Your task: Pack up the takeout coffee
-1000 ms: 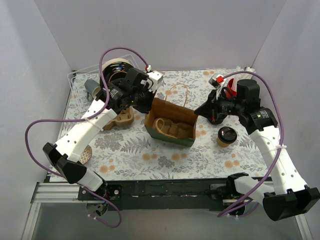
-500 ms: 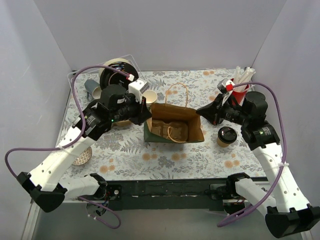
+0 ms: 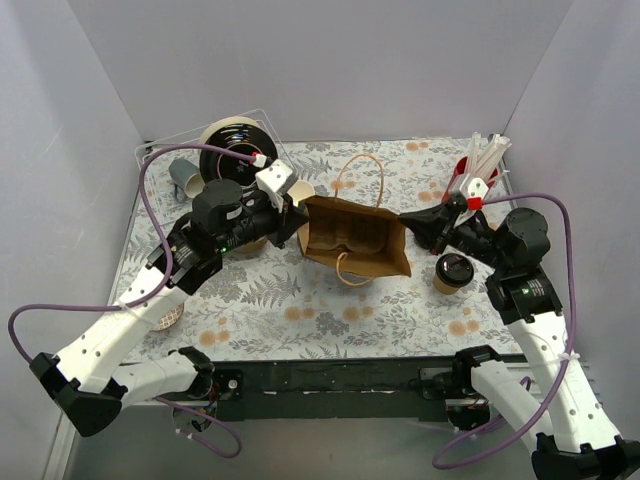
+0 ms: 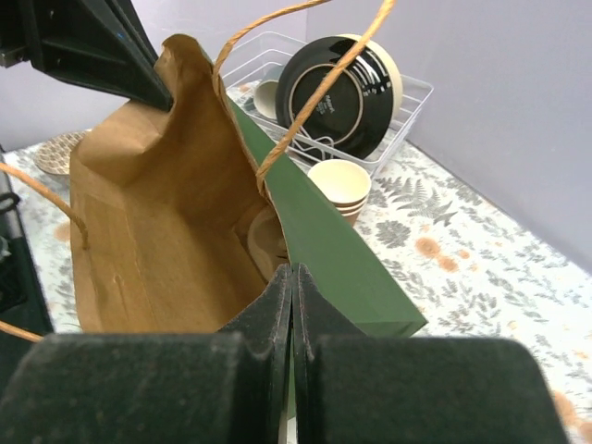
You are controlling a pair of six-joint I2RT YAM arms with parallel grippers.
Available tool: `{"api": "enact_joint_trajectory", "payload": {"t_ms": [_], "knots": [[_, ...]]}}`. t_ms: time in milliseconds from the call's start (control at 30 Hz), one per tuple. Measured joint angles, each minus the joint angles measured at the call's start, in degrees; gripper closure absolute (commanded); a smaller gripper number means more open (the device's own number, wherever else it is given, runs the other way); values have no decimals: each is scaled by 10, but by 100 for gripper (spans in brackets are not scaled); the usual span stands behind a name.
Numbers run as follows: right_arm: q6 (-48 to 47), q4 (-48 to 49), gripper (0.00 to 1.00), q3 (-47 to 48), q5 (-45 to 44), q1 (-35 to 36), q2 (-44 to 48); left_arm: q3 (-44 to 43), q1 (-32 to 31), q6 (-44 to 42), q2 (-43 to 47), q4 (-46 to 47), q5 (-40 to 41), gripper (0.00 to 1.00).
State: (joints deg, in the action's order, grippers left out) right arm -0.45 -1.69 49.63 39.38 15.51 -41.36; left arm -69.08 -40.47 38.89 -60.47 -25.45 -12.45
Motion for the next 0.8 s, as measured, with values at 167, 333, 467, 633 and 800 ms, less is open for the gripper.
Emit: {"api": "enact_joint_trajectory", "payload": {"t_ms": [167, 333, 467, 633, 800], "knots": [[-45, -2, 99, 5, -2, 0, -10, 2, 0, -30, -18, 33, -1, 100], [-70, -3, 99, 9, -2, 0, -16, 11, 0, -43, -23, 50, -2, 100], [-59, -14, 99, 14, -9, 0, -19, 5, 0, -33, -29, 38, 0, 100], [0, -93, 99, 113, -47, 0, -90, -67, 0, 10, -77, -34, 2, 100], [50, -164, 94, 198, -90, 0, -162, -138, 0, 54, -121, -111, 5, 100]]}}
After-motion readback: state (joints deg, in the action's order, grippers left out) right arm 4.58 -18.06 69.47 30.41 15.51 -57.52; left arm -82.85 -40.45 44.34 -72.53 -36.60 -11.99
